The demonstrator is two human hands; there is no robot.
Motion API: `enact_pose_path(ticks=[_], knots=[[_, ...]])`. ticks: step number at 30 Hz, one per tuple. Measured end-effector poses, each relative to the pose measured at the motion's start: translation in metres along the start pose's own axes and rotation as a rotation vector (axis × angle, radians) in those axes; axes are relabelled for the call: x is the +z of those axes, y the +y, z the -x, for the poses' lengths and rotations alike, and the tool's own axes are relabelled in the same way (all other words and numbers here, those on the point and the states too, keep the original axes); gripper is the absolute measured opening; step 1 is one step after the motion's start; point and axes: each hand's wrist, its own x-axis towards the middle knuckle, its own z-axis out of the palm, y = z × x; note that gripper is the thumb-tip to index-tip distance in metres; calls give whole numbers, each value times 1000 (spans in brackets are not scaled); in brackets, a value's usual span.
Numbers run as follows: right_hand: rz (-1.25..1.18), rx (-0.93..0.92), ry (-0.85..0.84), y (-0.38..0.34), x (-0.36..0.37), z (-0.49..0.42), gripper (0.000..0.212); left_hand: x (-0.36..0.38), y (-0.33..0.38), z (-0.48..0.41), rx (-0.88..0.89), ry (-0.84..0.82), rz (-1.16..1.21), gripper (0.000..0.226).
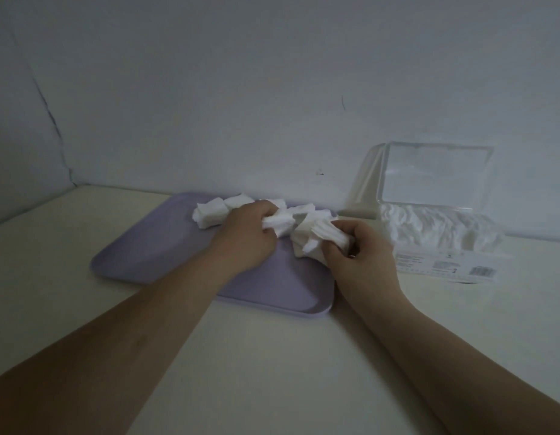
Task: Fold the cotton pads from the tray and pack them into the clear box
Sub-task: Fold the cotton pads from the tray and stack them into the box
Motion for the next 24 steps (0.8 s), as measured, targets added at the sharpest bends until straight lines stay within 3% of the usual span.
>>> enact_pose_path(ticks=[2, 4, 7, 13, 20, 24], knots=[[-10, 0, -16, -1, 1, 0, 25, -11, 0, 7, -44, 80, 117, 30], [-17, -2, -60, -2, 1, 2, 28, -22, 8, 19, -140, 106, 443, 18], [-32, 6, -135, -3, 0, 4, 31, -29, 11, 39, -278, -25, 850, 26], [-71, 77, -198, -2, -1, 4, 35, -19, -3, 54, -111, -336, 741, 41], [-95, 84, -236, 0, 0, 2, 29, -19, -9, 54, -15, -405, 630, 80], [-111, 70, -231, 0, 0, 2, 28, -20, -7, 57, 19, -396, 553, 82]])
